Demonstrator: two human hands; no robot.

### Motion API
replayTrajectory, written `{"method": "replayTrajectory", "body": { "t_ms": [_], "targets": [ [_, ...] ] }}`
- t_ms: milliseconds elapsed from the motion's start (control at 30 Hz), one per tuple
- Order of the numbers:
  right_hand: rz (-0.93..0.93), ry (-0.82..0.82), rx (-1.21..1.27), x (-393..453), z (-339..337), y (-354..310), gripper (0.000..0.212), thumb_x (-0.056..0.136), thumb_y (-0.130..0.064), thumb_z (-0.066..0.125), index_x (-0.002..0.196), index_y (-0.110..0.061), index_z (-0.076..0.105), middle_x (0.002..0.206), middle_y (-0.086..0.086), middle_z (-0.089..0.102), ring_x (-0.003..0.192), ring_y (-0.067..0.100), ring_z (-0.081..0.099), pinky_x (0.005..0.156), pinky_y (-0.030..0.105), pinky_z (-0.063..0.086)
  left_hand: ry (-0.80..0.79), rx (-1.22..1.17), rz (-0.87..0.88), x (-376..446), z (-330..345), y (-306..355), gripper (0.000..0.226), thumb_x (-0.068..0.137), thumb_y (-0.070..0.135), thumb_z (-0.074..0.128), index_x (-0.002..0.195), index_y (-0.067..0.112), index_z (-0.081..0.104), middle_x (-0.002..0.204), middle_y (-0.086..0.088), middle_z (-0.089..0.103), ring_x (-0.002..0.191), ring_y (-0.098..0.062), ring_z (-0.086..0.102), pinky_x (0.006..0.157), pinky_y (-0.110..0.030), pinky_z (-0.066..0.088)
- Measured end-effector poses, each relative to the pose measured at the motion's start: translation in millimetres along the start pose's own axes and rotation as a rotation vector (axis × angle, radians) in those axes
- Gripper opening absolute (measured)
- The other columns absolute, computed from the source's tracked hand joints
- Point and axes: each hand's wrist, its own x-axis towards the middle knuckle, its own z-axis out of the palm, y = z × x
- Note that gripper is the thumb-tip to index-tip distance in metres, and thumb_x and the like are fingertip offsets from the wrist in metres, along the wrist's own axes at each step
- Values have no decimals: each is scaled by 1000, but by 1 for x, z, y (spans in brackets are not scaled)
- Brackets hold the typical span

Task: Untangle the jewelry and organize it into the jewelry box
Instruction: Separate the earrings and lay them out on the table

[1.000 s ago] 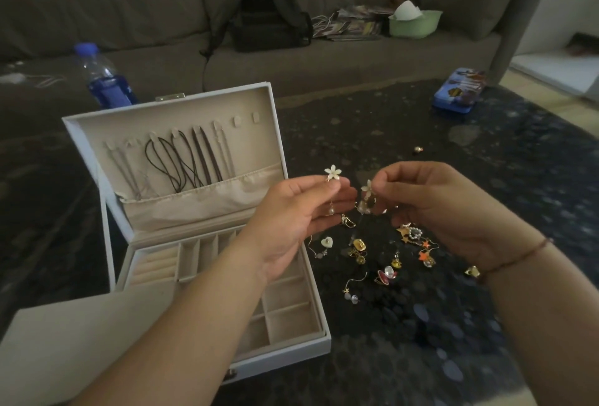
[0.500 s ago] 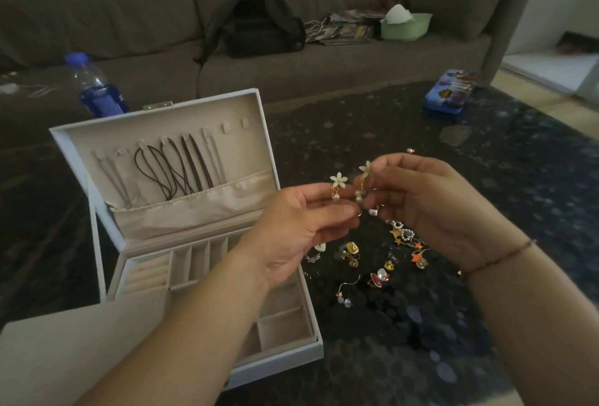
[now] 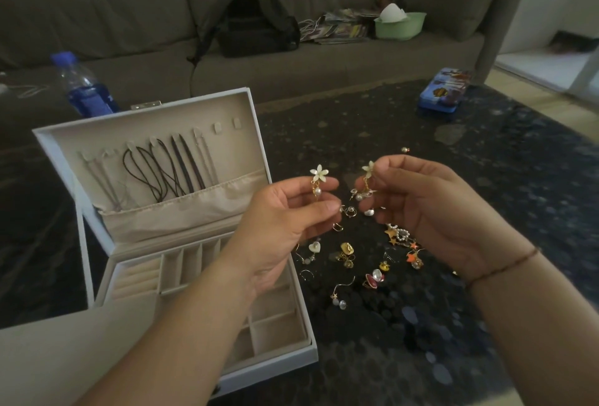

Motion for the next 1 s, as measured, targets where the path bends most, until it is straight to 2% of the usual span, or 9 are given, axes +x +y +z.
{"method": "replayTrajectory", "body": {
  "t_ms": [67, 167, 267, 400, 500, 633, 733, 867, 1000],
  "targets": [
    [1, 17, -26, 0, 0, -1, 15, 72, -23, 65, 84, -14, 64, 85, 8, 72, 68, 20, 65, 63, 31, 44, 25, 54, 3, 2, 1, 0, 23, 84, -4, 67, 103, 8, 71, 89, -8, 76, 80, -18, 73, 75, -25, 59],
    [-22, 30, -82, -1, 0, -2, 19, 71, -26, 66, 85, -13, 65, 86, 8, 72, 70, 20, 65, 65, 33, 43, 45, 109, -21, 4, 2, -1, 16, 95, 8, 60, 107, 8, 71, 100, -10, 77, 94, -22, 74, 87, -32, 58],
    [-71, 9, -179, -5, 2, -4, 22, 71, -28, 68, 85, -12, 67, 85, 9, 72, 68, 17, 63, 61, 31, 42, 62, 92, -40, 3, 3, -2, 21, 99, 17, 54, 105, 8, 72, 104, -10, 76, 101, -24, 72, 95, -38, 54],
    [-102, -22, -229, -7, 15, -2, 13, 81, -19, 69, 88, -8, 70, 75, 6, 70, 62, 11, 60, 51, 22, 39, 57, 57, -16, -3, 4, -2, 25, 100, 19, 51, 103, 8, 74, 103, -12, 76, 101, -24, 71, 92, -36, 53],
    [-128, 52, -216, -7, 27, 3, 4, 87, -11, 69, 84, -8, 71, 66, -1, 69, 53, 3, 57, 45, 12, 39, 48, 94, 39, -10, 2, -2, 25, 99, 19, 52, 106, 10, 74, 104, -11, 76, 106, -25, 70, 95, -35, 54],
    [-195, 105, -247, -9, 43, 6, 3, 85, -10, 71, 84, -9, 73, 65, -3, 71, 51, -1, 61, 46, 7, 42, 58, 110, 98, -17, -4, 3, 21, 93, 20, 58, 102, 13, 76, 99, -9, 77, 99, -22, 72, 84, -25, 56],
    [-247, 112, -339, -9, 58, 9, 3, 86, -15, 72, 83, -14, 74, 73, 4, 74, 56, 7, 65, 51, 12, 48, 73, 167, 130, -24, -15, 5, 18, 86, 23, 66, 99, 15, 77, 96, -7, 77, 96, -20, 72, 88, -31, 56],
    [-337, 72, -406, -10, 86, 17, 3, 87, -13, 70, 86, -16, 72, 72, 9, 72, 64, 25, 71, 60, 31, 60, 133, 167, 120, -38, -35, 11, 13, 90, 10, 67, 94, 11, 79, 89, -11, 77, 89, -23, 72, 91, -38, 56],
    [-389, 8, -381, -12, 112, 25, 9, 83, -17, 74, 91, -22, 75, 75, 5, 73, 67, 27, 70, 57, 23, 56, 183, 162, 125, -57, -55, 22, 15, 92, 10, 64, 98, 10, 78, 94, -16, 76, 94, -29, 72, 98, -47, 53]
  ]
}}
